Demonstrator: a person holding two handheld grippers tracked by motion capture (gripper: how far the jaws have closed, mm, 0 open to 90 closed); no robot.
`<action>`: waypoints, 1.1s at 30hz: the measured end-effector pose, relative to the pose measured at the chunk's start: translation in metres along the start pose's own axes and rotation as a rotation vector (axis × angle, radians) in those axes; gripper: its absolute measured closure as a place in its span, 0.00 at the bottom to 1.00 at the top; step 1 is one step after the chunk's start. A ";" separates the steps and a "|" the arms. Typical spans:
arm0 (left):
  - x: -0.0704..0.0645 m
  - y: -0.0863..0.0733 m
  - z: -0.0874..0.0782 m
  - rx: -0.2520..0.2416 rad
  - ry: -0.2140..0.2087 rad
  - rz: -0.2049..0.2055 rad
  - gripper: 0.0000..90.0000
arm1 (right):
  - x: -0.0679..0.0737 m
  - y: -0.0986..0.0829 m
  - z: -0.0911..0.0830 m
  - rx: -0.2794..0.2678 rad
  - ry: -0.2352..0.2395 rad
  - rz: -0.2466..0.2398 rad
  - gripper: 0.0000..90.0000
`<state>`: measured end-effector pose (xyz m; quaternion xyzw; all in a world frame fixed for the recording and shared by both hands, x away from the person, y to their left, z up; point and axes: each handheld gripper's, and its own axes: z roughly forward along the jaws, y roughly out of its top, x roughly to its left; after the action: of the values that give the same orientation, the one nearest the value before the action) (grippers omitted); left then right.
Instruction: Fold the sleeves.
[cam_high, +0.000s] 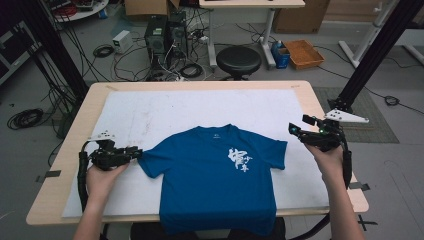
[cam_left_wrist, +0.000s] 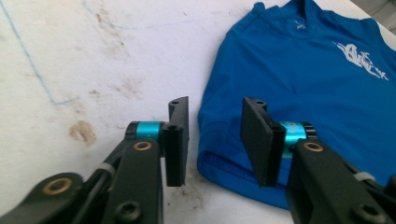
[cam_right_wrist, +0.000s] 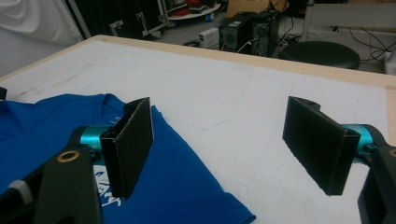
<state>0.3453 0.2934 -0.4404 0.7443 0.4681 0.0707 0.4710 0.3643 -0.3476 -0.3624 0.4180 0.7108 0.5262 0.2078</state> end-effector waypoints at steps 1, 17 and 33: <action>-0.001 0.000 0.001 0.010 0.007 0.003 0.73 | 0.000 0.000 0.000 0.001 -0.001 0.000 0.27; -0.022 0.020 -0.005 -0.069 -0.135 -0.054 0.98 | 0.001 0.001 -0.001 -0.012 0.012 -0.006 0.27; -0.089 0.049 0.039 -0.102 -0.290 -0.083 0.98 | 0.002 0.004 -0.002 -0.016 0.021 -0.016 0.27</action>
<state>0.3486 0.1947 -0.3944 0.7019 0.4214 -0.0336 0.5733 0.3632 -0.3471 -0.3579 0.4050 0.7121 0.5343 0.2082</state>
